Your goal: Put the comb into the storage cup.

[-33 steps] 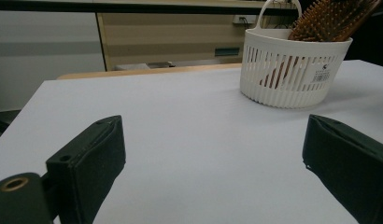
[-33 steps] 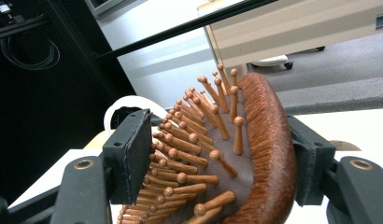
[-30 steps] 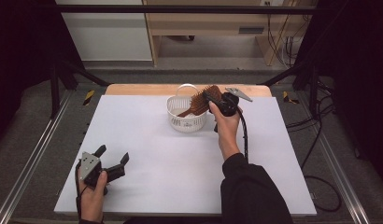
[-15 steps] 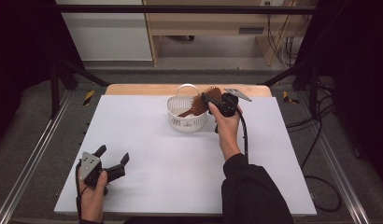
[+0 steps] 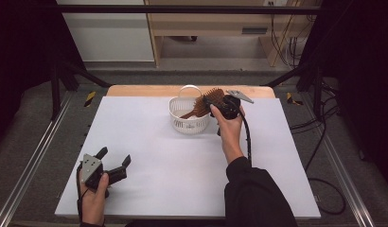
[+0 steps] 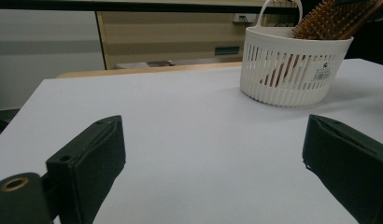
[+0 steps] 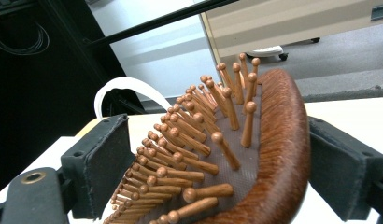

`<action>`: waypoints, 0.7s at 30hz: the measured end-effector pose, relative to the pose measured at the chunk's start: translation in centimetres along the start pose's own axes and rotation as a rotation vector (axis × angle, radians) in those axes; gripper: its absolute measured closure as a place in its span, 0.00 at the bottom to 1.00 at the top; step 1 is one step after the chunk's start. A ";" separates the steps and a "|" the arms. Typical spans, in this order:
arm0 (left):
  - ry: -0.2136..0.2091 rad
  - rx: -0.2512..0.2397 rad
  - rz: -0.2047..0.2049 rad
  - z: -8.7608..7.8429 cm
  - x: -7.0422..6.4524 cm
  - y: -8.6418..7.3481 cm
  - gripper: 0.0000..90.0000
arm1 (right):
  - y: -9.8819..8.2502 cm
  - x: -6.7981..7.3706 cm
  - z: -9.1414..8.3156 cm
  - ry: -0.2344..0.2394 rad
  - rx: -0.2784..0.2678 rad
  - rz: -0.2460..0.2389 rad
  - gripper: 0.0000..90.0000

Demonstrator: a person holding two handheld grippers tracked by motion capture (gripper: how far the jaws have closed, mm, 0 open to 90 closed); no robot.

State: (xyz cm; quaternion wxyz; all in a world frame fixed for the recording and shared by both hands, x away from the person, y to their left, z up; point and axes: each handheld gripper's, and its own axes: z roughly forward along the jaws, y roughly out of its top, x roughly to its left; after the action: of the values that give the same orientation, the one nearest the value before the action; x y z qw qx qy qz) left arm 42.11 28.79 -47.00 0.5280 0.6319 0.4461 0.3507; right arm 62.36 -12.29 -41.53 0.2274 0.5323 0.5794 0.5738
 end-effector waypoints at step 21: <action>0.001 0.000 -0.002 0.0 0.0 0.0 0.07 | 0.7 0.2 -1.2 -0.018 -0.019 -0.019 0.05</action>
State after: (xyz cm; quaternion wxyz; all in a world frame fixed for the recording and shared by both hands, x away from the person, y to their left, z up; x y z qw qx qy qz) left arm 42.12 28.78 -47.03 0.5281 0.6312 0.4471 0.3503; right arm 61.48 -12.77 -40.53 0.2430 0.5300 0.5768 0.5721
